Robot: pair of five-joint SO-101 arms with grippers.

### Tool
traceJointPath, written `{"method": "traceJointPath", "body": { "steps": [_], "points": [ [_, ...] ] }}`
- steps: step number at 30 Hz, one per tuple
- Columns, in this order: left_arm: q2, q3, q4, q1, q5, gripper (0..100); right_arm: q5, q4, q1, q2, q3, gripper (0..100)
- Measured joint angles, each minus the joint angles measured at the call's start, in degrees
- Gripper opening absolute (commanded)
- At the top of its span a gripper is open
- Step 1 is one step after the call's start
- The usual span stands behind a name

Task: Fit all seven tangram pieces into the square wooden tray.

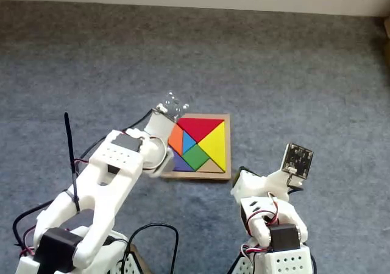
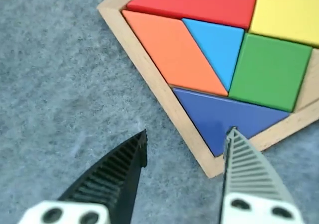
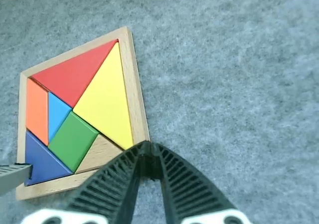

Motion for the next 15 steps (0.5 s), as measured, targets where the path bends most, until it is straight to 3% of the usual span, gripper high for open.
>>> {"method": "traceJointPath", "body": {
  "steps": [5, 13, 15],
  "points": [
    [-2.5, 0.5, -1.0, -1.2, 2.5, 12, 0.0, 0.0, 0.0, 0.0, 0.0, 0.5],
    [-21.0, 12.3, -5.9, -2.0, 2.6, 10, 0.0, 0.0, 0.0, 0.0, 0.0, 0.5],
    [-24.8, 14.9, -7.0, -2.5, 2.8, 5, 0.0, 0.0, 0.0, 0.0, 0.0, 0.5]
  ]
}}
